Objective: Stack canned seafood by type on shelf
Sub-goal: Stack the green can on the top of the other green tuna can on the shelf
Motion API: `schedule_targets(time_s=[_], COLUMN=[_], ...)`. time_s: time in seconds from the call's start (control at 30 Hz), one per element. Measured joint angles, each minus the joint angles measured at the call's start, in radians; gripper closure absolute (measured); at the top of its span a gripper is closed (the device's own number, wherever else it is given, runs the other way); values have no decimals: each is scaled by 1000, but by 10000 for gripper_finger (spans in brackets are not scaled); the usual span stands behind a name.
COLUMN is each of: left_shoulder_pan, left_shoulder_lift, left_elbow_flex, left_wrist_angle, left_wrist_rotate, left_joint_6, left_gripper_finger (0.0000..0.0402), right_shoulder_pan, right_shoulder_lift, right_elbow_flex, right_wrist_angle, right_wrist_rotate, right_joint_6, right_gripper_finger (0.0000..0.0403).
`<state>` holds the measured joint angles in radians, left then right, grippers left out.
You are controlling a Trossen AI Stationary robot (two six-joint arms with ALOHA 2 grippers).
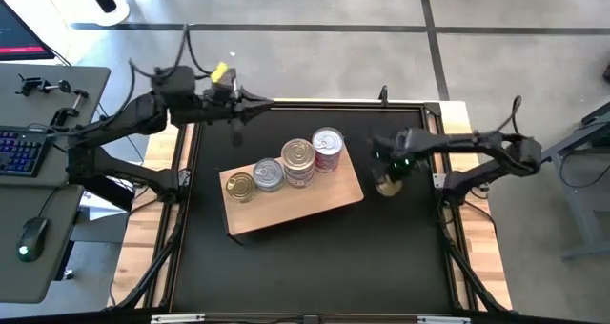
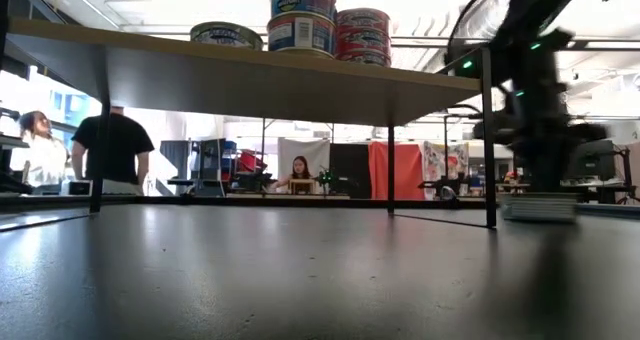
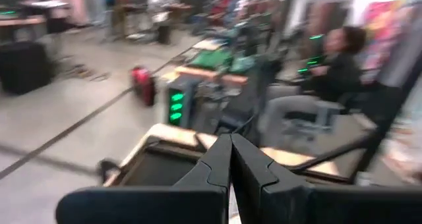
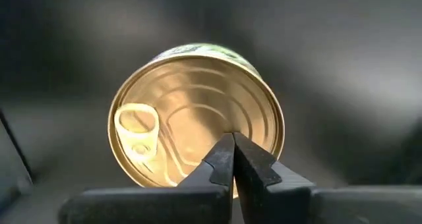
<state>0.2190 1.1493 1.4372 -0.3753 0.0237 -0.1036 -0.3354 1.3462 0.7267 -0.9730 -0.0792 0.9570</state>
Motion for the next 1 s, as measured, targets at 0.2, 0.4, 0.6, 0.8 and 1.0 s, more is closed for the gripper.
schedule_targets(time_s=[0.2, 0.4, 0.6, 0.8, 1.0], left_shoulder_pan=[-89, -295, -511, -688, -805], left_shoulder_lift=[5, 92, 261, 465, 620], left_elbow_flex=[0, 0, 0, 0, 50], left_wrist_angle=[-25, 61, 323, 558, 577], left_wrist_rotate=[67, 11, -138, -353, -533], left_joint_6=[-51, -62, -148, -270, -390], left_gripper_finger=[401, 401, 401, 402, 401], right_shoulder_pan=[295, 552, 772, 998, 1138], right_shoulder_lift=[-51, -52, -49, -36, 0], right_elbow_flex=[-49, -46, -26, -22, -19], right_wrist_angle=[-9, 71, 137, 207, 262], right_wrist_rotate=[-44, -48, -23, 40, 140], right_joint_6=[323, 541, 662, 770, 873], right_gripper_finger=[403, 403, 403, 403, 403])
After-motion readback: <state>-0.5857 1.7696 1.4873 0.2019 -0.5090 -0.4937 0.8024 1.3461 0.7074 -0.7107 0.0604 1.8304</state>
